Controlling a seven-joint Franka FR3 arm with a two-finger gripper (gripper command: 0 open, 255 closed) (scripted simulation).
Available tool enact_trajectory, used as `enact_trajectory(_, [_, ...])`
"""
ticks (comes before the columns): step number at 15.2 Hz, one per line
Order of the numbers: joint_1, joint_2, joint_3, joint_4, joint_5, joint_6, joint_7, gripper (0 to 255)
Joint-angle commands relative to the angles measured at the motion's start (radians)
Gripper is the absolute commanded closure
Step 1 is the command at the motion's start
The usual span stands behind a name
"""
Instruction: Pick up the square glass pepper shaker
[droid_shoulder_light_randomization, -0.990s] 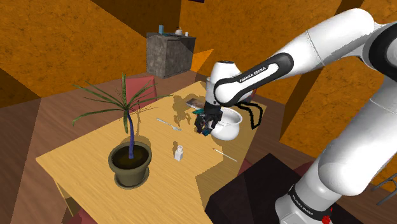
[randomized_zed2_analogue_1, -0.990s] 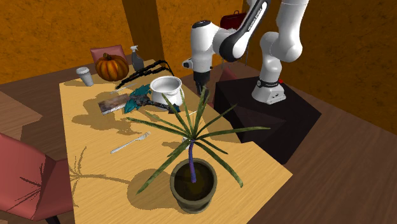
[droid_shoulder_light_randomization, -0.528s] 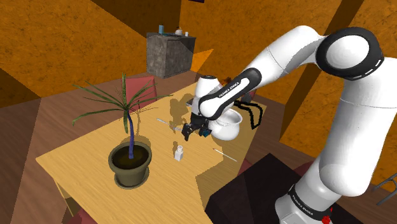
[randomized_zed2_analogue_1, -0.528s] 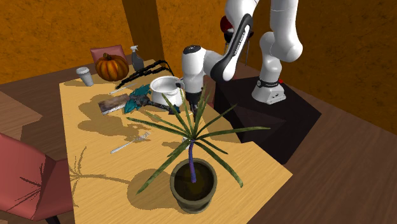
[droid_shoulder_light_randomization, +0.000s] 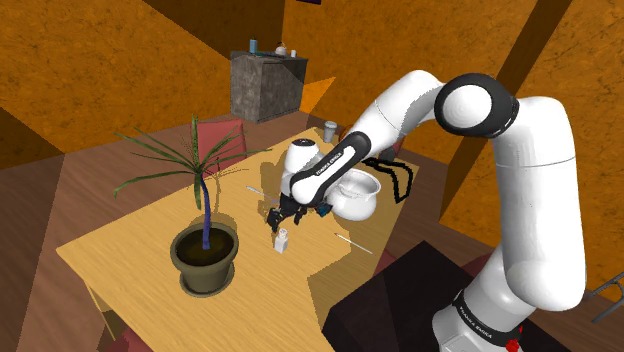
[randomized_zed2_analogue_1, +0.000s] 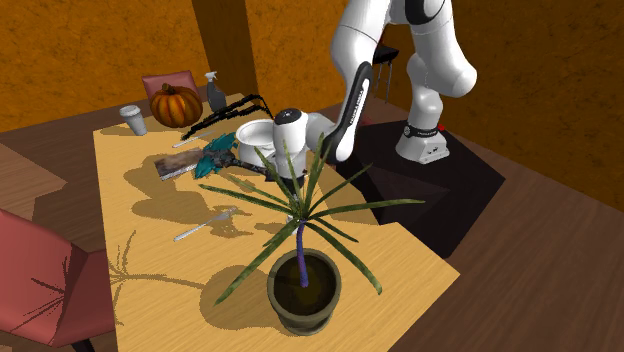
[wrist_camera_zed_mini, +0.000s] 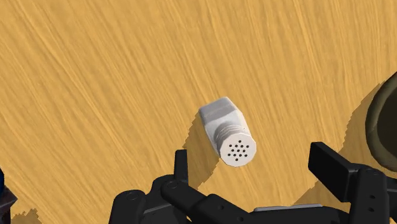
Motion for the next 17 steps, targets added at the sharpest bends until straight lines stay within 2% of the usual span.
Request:
enact_trajectory(1, [0.005,0.036,-0.006,0.02,-0.006,0.017,0.003,0])
enact_trajectory(8, [0.014,0.105,-0.018,0.043,-0.015,0.063,0.008,0])
enact_trajectory(9, [0.014,0.106,-0.018,0.043,-0.015,0.064,0.008,255])
enact_trajectory(17, [0.014,0.106,-0.018,0.043,-0.015,0.065,0.008,255])
